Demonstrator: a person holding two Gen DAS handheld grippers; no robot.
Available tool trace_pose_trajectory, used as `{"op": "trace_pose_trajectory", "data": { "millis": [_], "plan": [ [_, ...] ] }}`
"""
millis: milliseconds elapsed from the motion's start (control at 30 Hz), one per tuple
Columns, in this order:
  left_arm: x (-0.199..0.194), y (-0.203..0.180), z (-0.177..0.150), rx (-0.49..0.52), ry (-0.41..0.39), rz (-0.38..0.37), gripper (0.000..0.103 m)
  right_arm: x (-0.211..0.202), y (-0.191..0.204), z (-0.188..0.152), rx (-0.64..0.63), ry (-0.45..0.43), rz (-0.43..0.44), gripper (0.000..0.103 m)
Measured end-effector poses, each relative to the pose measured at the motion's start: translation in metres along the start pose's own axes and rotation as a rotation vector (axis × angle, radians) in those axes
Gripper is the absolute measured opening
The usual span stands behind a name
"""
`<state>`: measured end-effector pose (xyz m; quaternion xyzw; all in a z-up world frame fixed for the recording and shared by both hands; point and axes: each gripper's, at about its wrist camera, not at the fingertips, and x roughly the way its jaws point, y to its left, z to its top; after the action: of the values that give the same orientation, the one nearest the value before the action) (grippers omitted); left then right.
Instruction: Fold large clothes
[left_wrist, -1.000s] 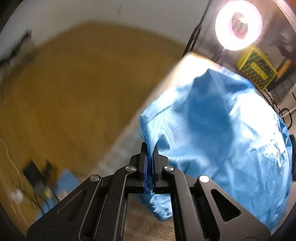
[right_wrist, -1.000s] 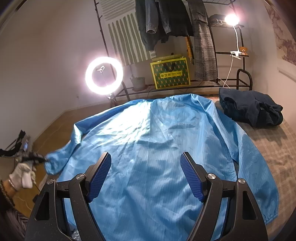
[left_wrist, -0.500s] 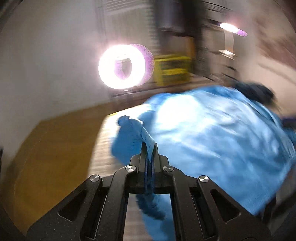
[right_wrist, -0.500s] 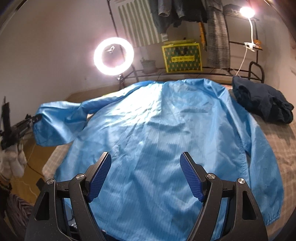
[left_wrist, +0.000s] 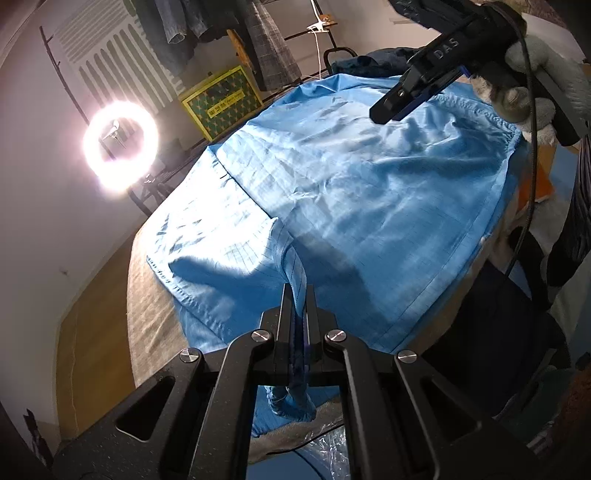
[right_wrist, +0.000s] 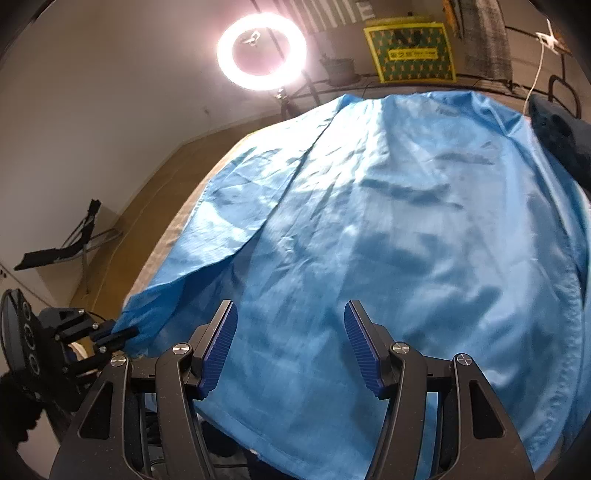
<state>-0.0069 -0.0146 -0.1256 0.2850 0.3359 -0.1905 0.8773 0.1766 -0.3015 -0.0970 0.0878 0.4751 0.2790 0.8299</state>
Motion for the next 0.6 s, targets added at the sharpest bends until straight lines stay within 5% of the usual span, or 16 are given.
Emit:
{"op": "trace_pose_trajectory", "data": {
  "millis": [100,267,433,533,600],
  "plan": [
    [0.004,-0.003,-0.003,-0.001,0.033,-0.026,0.006,0.012,0.006,-0.001,0.010,0.035,0.033,0.060],
    [-0.012,0.006,-0.008,-0.123,0.021,-0.172,0.055,0.030,0.019,-0.004,0.018,0.093,0.097,0.060],
    [-0.037,0.052,-0.022,-0.392,-0.044,-0.257,0.056,0.040,0.032,-0.010,0.027,0.123,0.154,0.060],
    [-0.025,0.093,-0.036,-0.600,0.009,-0.228,0.056,0.043,0.037,-0.014,0.036,0.136,0.185,0.060],
    [-0.001,0.116,-0.046,-0.730,0.082,-0.284,0.055,0.048,0.041,-0.018,0.036,0.150,0.189,0.060]
  ]
}}
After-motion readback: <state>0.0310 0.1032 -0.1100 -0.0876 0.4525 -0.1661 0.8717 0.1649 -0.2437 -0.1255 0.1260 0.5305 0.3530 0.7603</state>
